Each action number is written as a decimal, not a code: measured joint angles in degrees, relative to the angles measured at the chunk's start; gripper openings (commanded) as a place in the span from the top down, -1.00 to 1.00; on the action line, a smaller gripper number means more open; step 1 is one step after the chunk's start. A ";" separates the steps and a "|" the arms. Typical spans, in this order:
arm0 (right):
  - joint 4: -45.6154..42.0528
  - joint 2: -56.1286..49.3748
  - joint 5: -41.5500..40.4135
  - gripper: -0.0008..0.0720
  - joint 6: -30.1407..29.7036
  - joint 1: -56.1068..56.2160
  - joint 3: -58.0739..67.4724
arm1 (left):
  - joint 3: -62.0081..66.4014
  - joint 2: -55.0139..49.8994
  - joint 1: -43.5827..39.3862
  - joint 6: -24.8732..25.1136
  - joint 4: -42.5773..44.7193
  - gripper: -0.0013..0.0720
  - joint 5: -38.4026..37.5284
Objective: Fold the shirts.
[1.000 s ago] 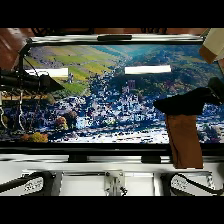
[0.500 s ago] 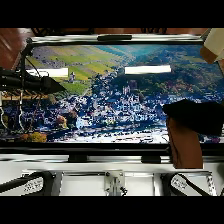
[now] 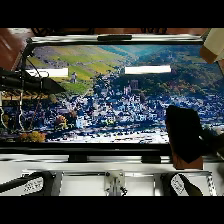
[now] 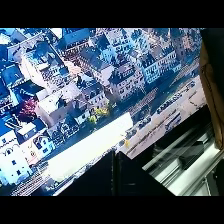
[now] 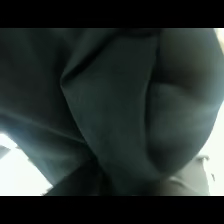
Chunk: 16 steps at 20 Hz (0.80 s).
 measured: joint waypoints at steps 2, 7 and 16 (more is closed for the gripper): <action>-1.44 0.74 -0.85 -0.61 0.17 -0.04 -2.78 | 0.00 0.00 0.00 0.22 0.00 0.87 0.00; -3.23 1.33 -4.39 -0.60 -3.04 0.22 2.64 | 1.49 0.00 -2.01 -2.54 7.21 0.88 0.33; -5.79 -4.44 -32.87 -0.43 3.54 37.57 21.53 | 8.66 -3.39 -17.20 -22.27 48.50 -1.00 1.46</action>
